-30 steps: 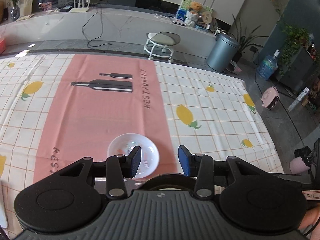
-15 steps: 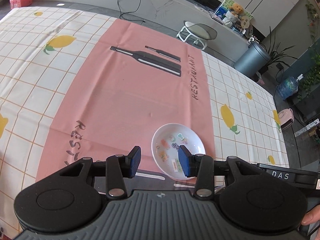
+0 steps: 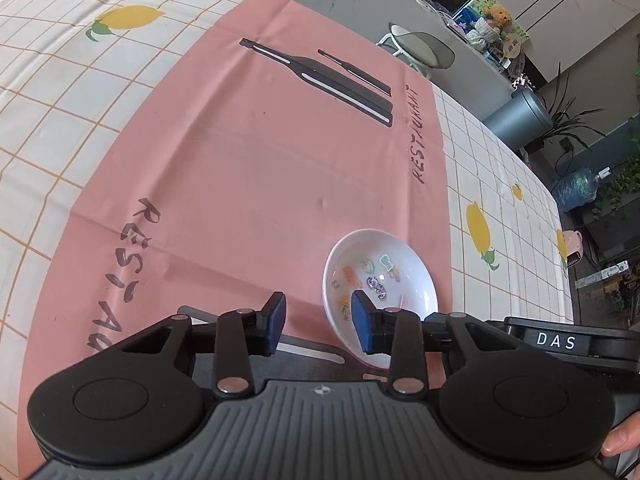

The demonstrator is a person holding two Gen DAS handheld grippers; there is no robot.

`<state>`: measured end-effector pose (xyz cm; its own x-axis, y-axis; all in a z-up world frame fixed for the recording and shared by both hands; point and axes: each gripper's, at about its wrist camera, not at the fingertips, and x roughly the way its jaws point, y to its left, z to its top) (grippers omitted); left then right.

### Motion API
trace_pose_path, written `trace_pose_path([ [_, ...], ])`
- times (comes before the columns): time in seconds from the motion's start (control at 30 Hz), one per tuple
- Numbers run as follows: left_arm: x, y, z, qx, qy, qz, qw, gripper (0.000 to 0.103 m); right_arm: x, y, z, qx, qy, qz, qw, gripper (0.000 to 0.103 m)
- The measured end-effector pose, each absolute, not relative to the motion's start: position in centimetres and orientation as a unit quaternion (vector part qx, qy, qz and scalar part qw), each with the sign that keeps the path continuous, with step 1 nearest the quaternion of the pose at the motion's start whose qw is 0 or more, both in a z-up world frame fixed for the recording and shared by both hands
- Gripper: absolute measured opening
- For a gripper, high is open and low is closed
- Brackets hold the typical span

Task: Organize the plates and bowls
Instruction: 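Close both grippers on the small white plate rim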

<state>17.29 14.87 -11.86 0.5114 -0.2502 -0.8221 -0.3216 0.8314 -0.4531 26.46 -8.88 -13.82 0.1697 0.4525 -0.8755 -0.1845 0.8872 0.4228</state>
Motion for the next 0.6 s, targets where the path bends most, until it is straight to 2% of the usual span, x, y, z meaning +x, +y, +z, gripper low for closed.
trace_pose_path([
  [0.13,17.6,14.7,-12.4,-0.289,0.494,0.024,0.820,0.029,26.9,-9.0,-14.6,0.122,0.616,0.207,0.750,0.024],
  [0.37,17.9,14.4,-12.5,-0.297,0.494,0.018,0.817,0.007,27.3,-9.2,-15.1,0.143,0.619,0.213,0.742,0.006],
  [0.4,17.8,14.4,-12.4,-0.297,0.493,0.018,0.818,0.006,27.3,-9.3,-15.1,0.147,0.619,0.215,0.741,0.002],
  [0.6,17.4,14.1,-10.7,-0.292,0.480,0.017,0.827,0.005,26.8,-9.6,-13.9,0.154,0.601,0.218,0.753,0.002],
])
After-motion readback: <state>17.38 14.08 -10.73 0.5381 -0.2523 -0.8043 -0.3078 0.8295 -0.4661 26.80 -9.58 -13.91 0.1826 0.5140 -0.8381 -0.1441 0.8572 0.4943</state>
